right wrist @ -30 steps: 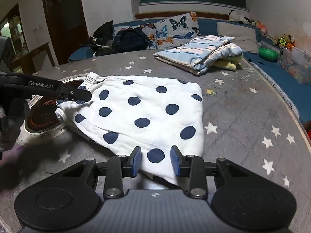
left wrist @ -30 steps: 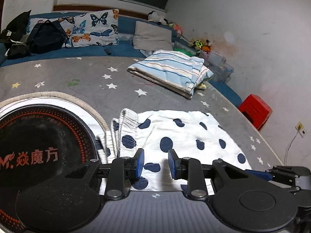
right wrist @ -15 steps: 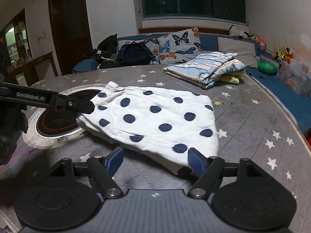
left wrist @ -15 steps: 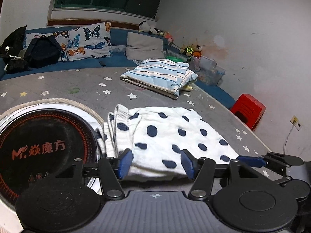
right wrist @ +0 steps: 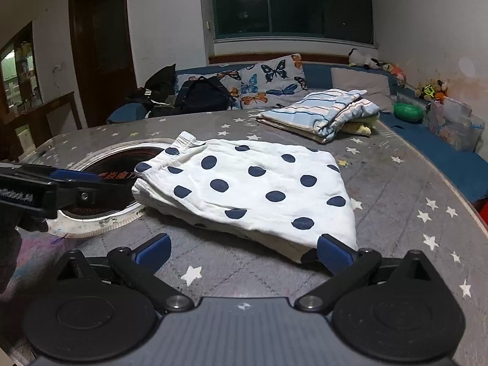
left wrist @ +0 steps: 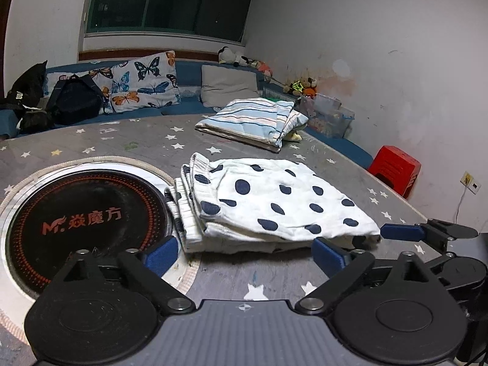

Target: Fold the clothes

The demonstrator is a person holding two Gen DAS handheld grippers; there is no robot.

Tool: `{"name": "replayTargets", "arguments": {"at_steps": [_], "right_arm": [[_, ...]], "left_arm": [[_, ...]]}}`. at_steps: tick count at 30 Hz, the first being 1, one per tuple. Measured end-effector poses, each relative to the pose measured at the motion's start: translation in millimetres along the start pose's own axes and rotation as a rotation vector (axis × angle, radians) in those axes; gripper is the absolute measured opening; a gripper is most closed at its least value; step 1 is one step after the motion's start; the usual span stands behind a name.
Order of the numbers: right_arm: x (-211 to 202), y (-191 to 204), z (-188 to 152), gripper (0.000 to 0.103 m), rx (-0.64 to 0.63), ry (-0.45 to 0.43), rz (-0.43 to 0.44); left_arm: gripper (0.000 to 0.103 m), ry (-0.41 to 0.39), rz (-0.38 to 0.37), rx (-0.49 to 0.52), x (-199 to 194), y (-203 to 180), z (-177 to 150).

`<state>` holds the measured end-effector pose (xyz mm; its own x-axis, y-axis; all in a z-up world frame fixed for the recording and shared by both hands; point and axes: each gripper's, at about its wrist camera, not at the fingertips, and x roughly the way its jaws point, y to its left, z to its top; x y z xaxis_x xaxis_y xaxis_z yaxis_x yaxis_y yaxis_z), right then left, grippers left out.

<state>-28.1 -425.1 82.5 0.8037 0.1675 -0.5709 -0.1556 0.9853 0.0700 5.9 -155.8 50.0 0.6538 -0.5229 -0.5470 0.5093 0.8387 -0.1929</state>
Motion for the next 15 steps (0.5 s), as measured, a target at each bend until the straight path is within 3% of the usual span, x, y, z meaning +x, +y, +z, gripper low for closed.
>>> {"name": "replayTargets", "arguments": {"at_steps": [15], "right_arm": [[-14.6,16.8,-17.0,0.103,0.03,-0.054,-0.071]], "left_arm": [[0.103,0.011,0.004,-0.003,-15.9,-4.2,-23.5]]}}
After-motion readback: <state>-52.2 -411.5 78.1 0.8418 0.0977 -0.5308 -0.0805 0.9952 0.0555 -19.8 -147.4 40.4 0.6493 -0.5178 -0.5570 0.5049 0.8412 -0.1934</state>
